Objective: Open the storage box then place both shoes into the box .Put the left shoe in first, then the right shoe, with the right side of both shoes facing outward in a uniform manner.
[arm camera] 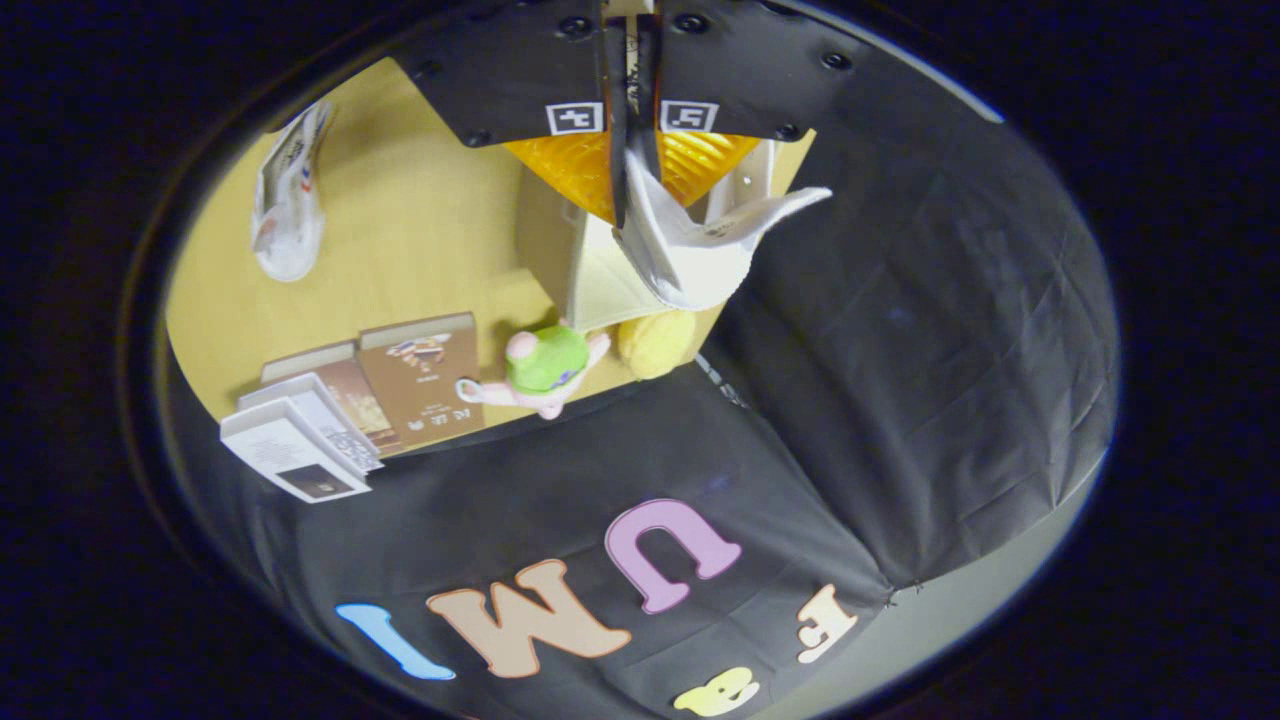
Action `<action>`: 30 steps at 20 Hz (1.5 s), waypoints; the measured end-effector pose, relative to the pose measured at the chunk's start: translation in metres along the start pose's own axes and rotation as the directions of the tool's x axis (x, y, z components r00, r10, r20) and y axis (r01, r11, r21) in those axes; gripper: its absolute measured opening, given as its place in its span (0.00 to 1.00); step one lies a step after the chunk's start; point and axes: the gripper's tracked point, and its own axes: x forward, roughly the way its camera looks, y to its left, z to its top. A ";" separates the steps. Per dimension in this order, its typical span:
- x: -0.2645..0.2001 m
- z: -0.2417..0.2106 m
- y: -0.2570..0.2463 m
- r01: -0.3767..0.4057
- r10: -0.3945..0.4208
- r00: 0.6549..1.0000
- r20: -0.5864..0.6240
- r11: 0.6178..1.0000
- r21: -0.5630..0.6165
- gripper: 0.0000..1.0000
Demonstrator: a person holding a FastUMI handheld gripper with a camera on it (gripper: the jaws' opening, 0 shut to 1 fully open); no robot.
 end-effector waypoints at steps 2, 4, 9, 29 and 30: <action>0.023 -0.007 0.019 -0.027 0.027 0.999 -0.024 0.999 0.027 0.07; 0.050 -0.020 0.026 -0.011 0.017 0.996 -0.085 0.997 0.079 0.07; 0.107 -0.038 0.008 0.155 -0.115 0.973 -0.201 0.968 0.196 0.07; 0.148 -0.100 -0.027 0.484 -0.395 0.865 -0.309 0.817 0.314 0.07; 0.149 -0.101 -0.024 0.483 -0.395 0.866 -0.307 0.820 0.306 0.07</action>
